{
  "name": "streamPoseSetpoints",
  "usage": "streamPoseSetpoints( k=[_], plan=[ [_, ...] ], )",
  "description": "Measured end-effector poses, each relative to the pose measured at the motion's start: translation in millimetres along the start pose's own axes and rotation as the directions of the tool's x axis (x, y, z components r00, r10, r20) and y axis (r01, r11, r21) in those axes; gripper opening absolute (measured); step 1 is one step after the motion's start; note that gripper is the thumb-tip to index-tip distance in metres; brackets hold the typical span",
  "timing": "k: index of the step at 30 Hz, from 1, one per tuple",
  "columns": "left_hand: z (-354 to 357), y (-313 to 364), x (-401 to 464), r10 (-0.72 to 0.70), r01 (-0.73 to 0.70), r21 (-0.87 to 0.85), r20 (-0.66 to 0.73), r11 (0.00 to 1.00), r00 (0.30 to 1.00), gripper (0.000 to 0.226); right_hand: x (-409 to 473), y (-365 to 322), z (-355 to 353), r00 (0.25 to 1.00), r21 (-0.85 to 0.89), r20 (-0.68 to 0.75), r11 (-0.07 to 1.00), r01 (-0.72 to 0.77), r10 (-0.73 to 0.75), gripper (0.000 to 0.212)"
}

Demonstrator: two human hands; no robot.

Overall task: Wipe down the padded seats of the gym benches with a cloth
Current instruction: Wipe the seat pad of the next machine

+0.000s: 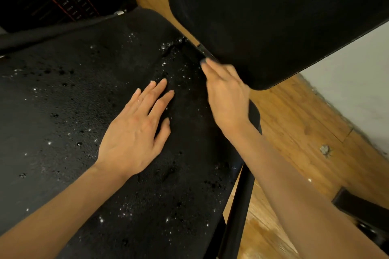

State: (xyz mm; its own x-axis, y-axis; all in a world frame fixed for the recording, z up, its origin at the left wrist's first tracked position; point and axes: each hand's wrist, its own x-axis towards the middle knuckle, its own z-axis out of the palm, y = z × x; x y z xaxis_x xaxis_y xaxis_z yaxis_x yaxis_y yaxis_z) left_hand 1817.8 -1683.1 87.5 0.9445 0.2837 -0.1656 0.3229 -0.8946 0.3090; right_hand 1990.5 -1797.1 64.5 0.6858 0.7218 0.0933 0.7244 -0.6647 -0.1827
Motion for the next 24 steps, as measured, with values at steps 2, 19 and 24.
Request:
streamPoseSetpoints(
  k=[2,19,24],
  plan=[
    [-1,0,0,-0.002,0.002,-0.007,0.003,1.000,1.000,0.057,-44,25,-14,1.000,0.064,-0.016,0.998,-0.010,0.011,0.037],
    [-2,1,0,-0.013,0.012,-0.036,-0.011,0.999,1.000,0.056,8,1,13,0.998,0.362,0.000,0.930,0.058,-0.062,0.036],
    [-3,2,0,-0.019,0.018,-0.025,-0.021,1.000,1.000,0.056,-63,22,-15,0.999,0.345,0.032,0.938,-0.037,0.028,0.036]
  ],
)
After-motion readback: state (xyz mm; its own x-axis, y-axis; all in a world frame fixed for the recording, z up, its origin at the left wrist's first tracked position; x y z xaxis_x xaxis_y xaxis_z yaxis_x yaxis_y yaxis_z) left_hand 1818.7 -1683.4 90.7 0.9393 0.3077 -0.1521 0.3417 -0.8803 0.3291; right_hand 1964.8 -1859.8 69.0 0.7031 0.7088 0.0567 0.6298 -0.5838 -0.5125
